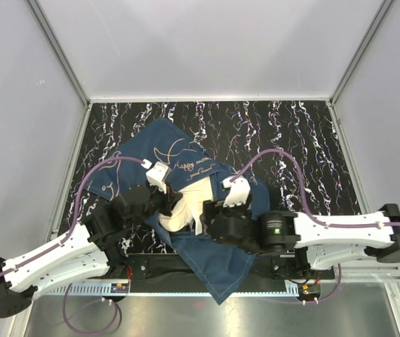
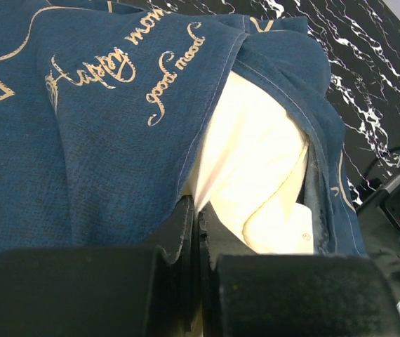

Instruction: Remove the pillowcase from the pillow

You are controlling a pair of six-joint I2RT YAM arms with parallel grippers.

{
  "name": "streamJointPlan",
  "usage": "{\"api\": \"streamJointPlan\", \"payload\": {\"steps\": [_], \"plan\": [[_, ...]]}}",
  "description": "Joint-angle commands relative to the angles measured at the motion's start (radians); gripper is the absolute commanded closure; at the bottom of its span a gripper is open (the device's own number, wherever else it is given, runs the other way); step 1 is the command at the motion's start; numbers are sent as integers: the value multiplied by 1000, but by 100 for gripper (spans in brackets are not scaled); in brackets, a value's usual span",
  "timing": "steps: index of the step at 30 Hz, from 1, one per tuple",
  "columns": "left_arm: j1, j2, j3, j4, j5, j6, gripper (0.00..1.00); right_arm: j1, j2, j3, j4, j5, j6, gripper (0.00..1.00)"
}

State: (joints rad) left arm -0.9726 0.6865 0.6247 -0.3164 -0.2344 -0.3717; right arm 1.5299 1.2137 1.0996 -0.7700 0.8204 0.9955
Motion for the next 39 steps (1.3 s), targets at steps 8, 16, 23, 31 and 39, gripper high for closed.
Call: {"api": "streamJointPlan", "payload": {"steps": [8, 16, 23, 31, 39], "plan": [[8, -59, -17, 93, -45, -27, 100, -160, -94, -84, 84, -10, -146, 3], [8, -94, -22, 74, -23, -36, 100, -316, -23, -110, 258, -133, -270, 5], [8, -134, -34, 65, -6, -45, 100, -395, -42, -216, 357, -289, -273, 34], [8, -162, -13, 28, -11, -42, 100, -398, -108, -271, 299, -281, -227, 100], [8, -269, 24, -4, 47, -38, 100, -568, -180, -287, 270, -290, -287, 100]]}}
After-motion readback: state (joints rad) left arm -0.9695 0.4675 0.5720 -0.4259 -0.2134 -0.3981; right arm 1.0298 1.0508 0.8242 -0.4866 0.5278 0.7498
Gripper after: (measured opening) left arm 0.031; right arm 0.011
